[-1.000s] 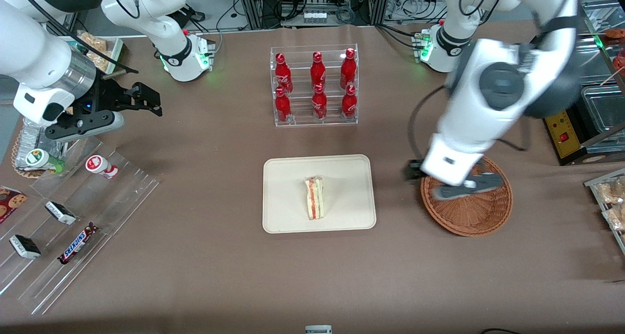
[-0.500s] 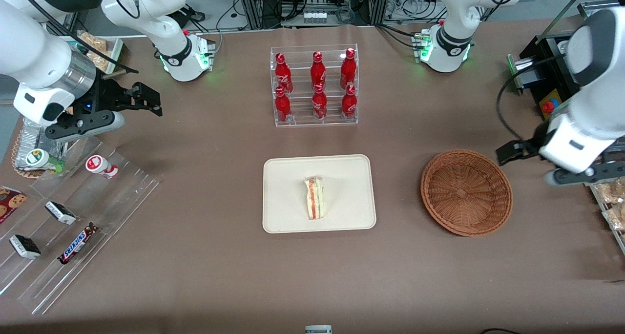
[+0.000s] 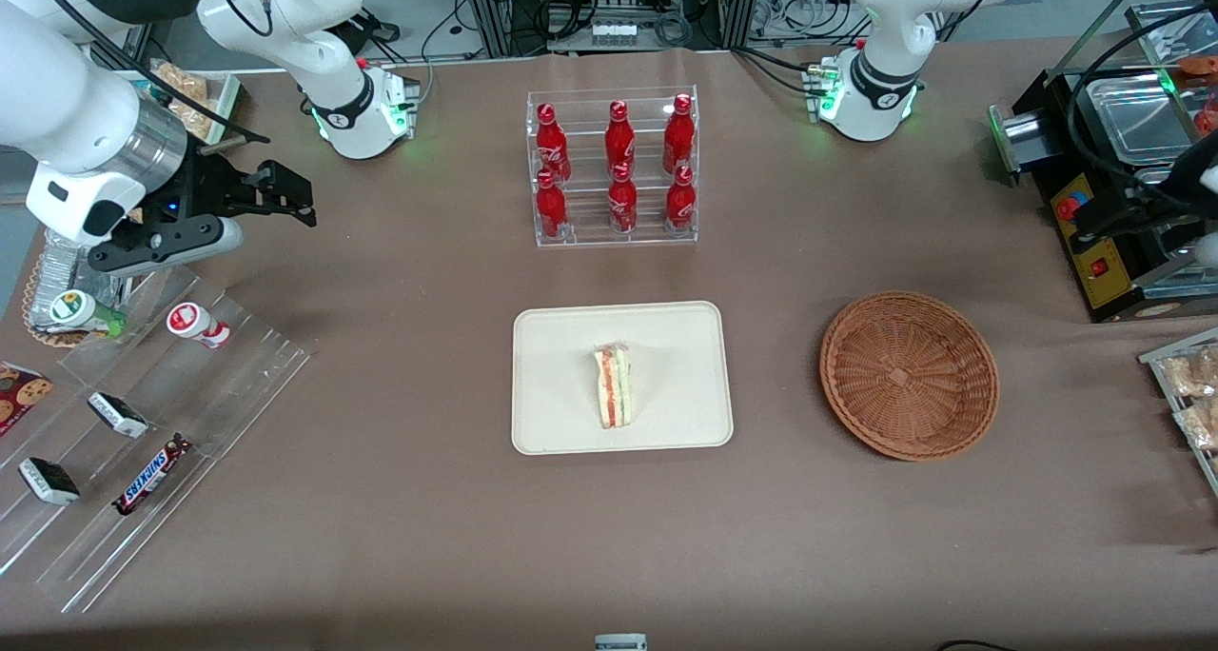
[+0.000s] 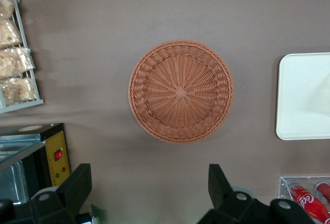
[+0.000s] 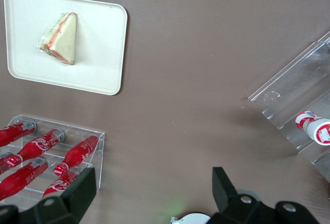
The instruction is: Place sandwich from basket to tray
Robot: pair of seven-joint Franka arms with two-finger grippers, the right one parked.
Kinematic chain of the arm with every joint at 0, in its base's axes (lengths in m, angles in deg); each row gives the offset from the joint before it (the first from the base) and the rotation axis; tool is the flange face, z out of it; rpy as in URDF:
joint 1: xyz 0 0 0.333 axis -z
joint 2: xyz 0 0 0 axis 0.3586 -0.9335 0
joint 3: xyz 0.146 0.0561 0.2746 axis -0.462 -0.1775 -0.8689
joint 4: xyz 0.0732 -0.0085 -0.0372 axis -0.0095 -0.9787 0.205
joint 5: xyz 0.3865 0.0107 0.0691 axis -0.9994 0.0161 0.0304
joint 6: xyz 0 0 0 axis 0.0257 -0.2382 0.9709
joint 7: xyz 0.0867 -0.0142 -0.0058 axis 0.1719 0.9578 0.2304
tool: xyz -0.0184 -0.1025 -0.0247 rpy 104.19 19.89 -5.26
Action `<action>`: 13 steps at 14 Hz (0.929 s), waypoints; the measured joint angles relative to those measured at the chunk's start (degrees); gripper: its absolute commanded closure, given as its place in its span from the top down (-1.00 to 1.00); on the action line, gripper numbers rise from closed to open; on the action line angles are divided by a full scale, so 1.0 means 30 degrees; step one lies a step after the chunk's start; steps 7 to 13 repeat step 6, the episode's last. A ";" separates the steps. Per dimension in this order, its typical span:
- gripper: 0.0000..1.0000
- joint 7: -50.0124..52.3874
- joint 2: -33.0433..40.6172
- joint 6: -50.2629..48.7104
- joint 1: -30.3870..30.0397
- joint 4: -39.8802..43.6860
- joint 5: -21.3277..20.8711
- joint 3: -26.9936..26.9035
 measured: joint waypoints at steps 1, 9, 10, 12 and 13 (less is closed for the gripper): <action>1.00 -0.0181 -0.0030 0.0313 -0.0068 -0.0068 -0.0001 0.0063; 1.00 -0.0287 -0.0431 0.0589 -0.0064 -0.0420 -0.0001 0.0360; 1.00 -0.0287 -0.0431 0.0589 -0.0064 -0.0420 -0.0001 0.0360; 1.00 -0.0287 -0.0431 0.0589 -0.0064 -0.0420 -0.0001 0.0360; 1.00 -0.0287 -0.0431 0.0589 -0.0064 -0.0420 -0.0001 0.0360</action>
